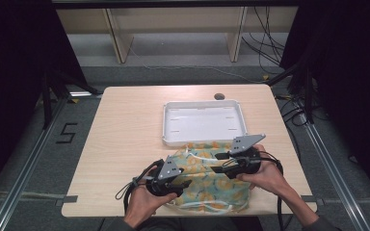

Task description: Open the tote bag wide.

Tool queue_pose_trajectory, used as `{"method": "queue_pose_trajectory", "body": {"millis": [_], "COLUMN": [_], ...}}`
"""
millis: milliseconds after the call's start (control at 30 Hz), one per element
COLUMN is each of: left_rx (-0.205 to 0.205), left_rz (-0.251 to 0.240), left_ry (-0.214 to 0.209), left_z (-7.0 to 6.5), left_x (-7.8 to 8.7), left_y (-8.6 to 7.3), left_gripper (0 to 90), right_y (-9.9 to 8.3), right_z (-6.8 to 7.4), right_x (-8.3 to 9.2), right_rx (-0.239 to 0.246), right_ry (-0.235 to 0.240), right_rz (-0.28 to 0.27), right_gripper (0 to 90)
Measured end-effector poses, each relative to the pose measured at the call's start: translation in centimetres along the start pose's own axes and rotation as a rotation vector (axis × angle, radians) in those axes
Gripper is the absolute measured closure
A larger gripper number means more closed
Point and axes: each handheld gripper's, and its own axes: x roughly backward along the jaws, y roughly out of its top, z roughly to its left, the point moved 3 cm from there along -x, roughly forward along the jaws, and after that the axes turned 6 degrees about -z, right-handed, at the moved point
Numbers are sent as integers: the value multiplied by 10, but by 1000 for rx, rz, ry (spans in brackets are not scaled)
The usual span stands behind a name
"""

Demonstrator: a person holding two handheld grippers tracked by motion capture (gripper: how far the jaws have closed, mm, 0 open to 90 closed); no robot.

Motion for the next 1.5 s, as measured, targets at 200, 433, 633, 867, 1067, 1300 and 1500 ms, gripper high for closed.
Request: {"method": "queue_pose_trajectory", "body": {"millis": [200, 433, 633, 867, 1067, 1300, 1500], "left_rx": [-16, -61, -108, -95, -138, -94, -14], "left_rz": [37, 74, 136, 209, 289, 259, 71], "left_ry": [-23, -55, -83, -113, -146, -135, -118], "left_z": [1, -8, -18, -24, -31, -32, -25], "left_x": [-4, 3, 11, 13, 3, 2, 23], "left_y": [-3, -8, -23, -47, -57, -53, -19], "left_gripper": [748, 896, 898, 898, 898, 838, 566], "right_y": [2, -1, 5, 3, -9, -16, -2], "right_z": [-1, -1, -31, -73, -101, -99, -81], "right_x": [-17, -33, -31, -36, -44, -54, -25], "right_rx": [13, 75, 29, 11, -1, -30, -36], "right_ry": [37, 59, -65, -168, -220, -233, -209], "right_rz": [47, 146, 160, 183, 212, 243, 114], "right_gripper": [620, 900, 900, 900, 900, 890, 630]}}
